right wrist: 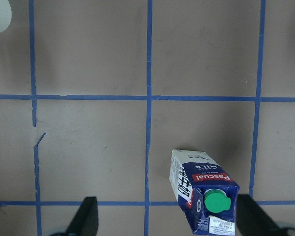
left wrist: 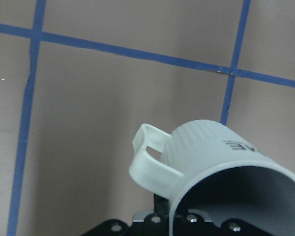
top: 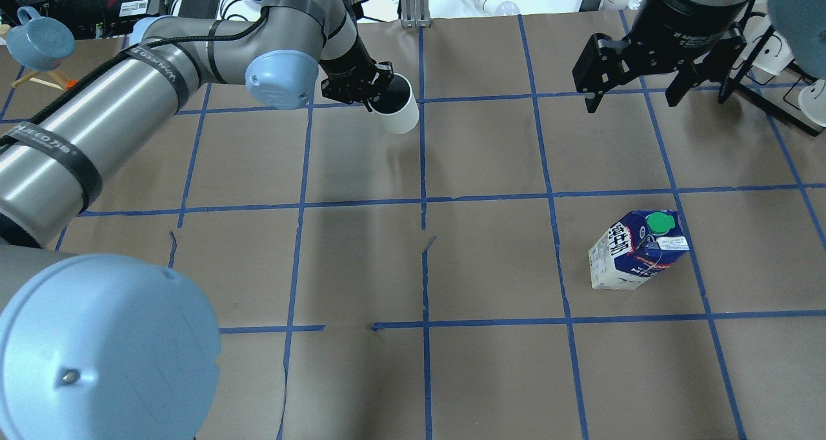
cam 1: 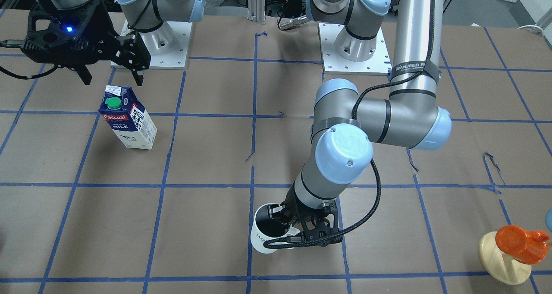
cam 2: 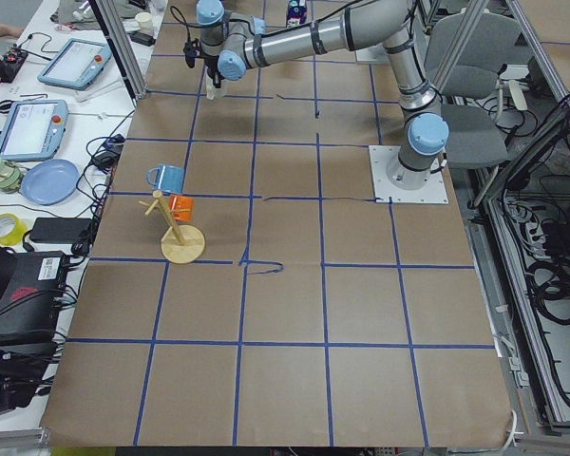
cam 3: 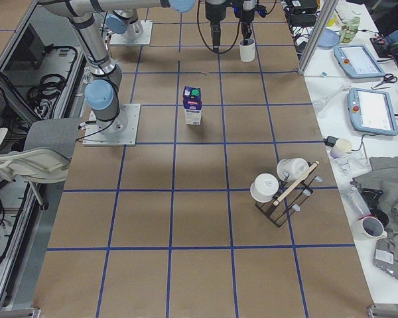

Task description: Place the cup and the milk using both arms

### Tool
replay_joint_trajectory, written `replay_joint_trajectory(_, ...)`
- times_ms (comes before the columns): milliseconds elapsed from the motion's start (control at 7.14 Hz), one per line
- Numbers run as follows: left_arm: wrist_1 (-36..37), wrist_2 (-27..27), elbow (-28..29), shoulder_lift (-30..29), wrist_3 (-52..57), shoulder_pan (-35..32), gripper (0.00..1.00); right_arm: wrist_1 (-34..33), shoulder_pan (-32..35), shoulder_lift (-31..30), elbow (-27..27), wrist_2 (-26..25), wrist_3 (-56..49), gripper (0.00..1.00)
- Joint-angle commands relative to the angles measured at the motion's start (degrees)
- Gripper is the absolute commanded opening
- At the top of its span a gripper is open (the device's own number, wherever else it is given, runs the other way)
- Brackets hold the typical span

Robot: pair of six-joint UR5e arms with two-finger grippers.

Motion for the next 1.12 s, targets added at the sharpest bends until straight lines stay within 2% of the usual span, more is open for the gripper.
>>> replay_joint_trajectory(0, 0.2, 1.8, 2.3, -3.2, -1.1, -1.6, 0.0, -0.8, -0.2, 0.5, 0.3, 0.5, 0.8, 1.0)
replay_joint_trajectory(280, 0.6, 1.7, 3.0, -4.5, -3.4, -2.2, 0.0, -0.3, -0.9, 2.8, 0.5, -0.3, -0.5, 1.0)
replay_joint_trajectory(560, 0.7, 1.9, 3.5, -5.6, -3.4, -2.3, 0.0, -0.6, -4.2, 3.6, 4.4, -0.4, -7.2, 1.0)
replay_joint_trajectory(700, 0.7, 2.2, 3.7, -5.5, -3.5, -2.3, 0.01, -1.1, -6.7, 3.6, 6.5, -2.1, -9.2, 1.0)
replay_joint_trajectory(840, -0.5, 3.9, 3.4, -3.5, -3.1, -2.5, 0.66, -0.9, -8.7, 3.6, 8.7, -3.0, -9.1, 1.0)
replay_joint_trajectory(980, -5.3, 6.0, 3.6, -1.5, -2.6, -2.0, 0.91, -1.3, -10.2, 3.1, 12.2, -3.1, -8.4, 1.0)
